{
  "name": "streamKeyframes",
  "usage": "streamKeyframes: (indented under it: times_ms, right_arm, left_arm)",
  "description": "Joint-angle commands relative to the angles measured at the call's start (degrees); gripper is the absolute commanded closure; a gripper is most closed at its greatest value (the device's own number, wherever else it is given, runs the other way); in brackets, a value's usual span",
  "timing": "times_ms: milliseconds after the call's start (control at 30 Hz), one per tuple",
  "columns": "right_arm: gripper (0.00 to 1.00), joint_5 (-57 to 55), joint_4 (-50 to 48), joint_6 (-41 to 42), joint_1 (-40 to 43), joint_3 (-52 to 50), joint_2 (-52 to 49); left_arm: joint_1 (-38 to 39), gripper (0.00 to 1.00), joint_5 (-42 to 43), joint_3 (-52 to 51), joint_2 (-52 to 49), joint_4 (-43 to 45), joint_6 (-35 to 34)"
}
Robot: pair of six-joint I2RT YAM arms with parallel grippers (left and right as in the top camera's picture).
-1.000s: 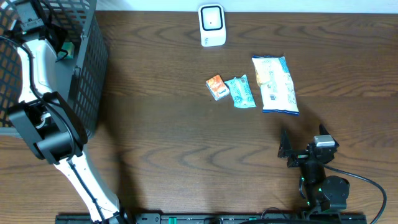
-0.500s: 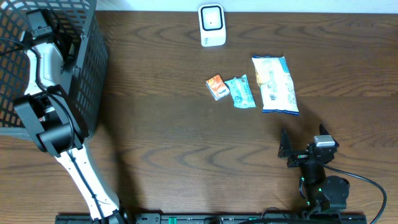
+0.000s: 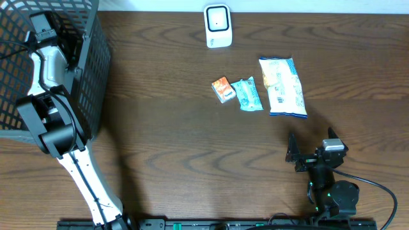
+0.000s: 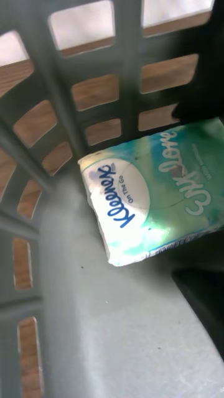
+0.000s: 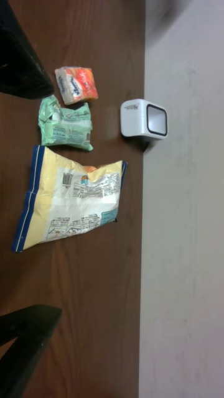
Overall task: Scan the item barcode
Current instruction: 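Lower the left gripper onto the Kleenex tissue pack and grasp it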
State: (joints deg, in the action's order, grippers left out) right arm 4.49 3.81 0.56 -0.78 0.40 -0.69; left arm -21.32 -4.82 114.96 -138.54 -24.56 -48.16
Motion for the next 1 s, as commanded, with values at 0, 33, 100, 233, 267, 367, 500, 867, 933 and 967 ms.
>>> streamKeyframes:
  times_ms: [0, 33, 100, 233, 267, 367, 500, 867, 933, 967]
  right_arm:
    - [0.01, 0.15, 0.24, -0.63, -0.39, -0.04, 0.31]
    - [0.01, 0.15, 0.24, -0.63, -0.39, -0.04, 0.31]
    - [0.01, 0.15, 0.26, -0.63, -0.39, -0.04, 0.31]
    - [0.01, 0.15, 0.26, -0.63, -0.39, -0.04, 0.31]
    - [0.01, 0.15, 0.26, -0.63, -0.39, -0.04, 0.31]
    - [0.01, 0.15, 0.24, -0.63, -0.39, -0.04, 0.31]
    - [0.01, 0.15, 0.26, -0.63, -0.39, -0.04, 0.31]
    - [0.01, 0.15, 0.26, -0.63, -0.39, -0.04, 0.31]
    - [0.01, 0.15, 0.24, -0.63, -0.39, -0.04, 0.31]
    - [0.01, 0.15, 0.24, -0.63, -0.39, -0.04, 0.31]
  left_arm:
    - [-0.07, 0.41, -0.11, -0.33, -3.93, -0.17, 4.46]
    - [-0.07, 0.47, -0.11, -0.33, -3.93, -0.28, 5.22]
    - [-0.09, 0.69, -0.09, -0.33, -3.93, -0.52, 6.43]
    - [-0.26, 0.93, -0.09, -0.31, -3.72, -1.38, 8.09]
    - [-0.42, 0.93, -0.11, -0.31, -3.37, -2.05, 8.11]
    - [-0.85, 0.93, -0.11, -0.31, -1.79, -3.87, 8.09]
    - [-1.73, 0.93, -0.11, -0.31, 2.60, -6.93, 8.09]
    - [-3.10, 0.93, -0.11, -0.31, 21.81, -15.34, 12.50]
    - [-3.08, 0.93, -0.07, -0.31, 25.86, -16.31, 12.57]
    - [-3.08, 0.93, 0.11, -0.31, 27.52, -16.79, 12.59]
